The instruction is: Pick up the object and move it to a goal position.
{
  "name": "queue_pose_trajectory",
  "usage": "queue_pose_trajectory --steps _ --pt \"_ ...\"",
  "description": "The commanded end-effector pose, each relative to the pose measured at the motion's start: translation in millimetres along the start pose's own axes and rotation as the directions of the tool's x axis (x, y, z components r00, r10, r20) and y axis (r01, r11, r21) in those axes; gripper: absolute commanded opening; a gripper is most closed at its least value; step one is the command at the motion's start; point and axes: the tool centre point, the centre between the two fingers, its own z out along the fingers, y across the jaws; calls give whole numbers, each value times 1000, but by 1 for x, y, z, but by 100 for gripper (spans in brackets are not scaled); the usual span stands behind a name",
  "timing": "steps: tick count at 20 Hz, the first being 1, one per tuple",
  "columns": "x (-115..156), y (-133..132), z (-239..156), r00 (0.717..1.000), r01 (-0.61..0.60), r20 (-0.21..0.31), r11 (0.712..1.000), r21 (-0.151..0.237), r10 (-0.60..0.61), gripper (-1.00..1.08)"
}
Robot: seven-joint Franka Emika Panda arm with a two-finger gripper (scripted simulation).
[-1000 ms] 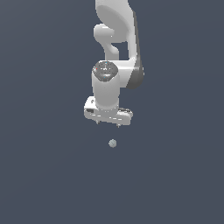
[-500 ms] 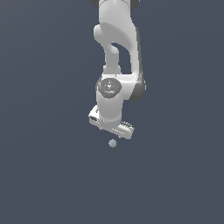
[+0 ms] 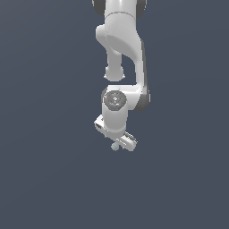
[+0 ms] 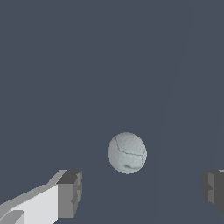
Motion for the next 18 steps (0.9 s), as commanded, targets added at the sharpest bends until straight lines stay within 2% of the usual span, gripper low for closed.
queue_pose_trajectory --steps 1,10,18 --pt "1 -2 4 1000 -24 -2 1000 1 24 100" --pt "1 -4 10 999 -36 -3 999 1 36 100" --pt "1 -3 46 999 -40 -3 999 2 40 100"
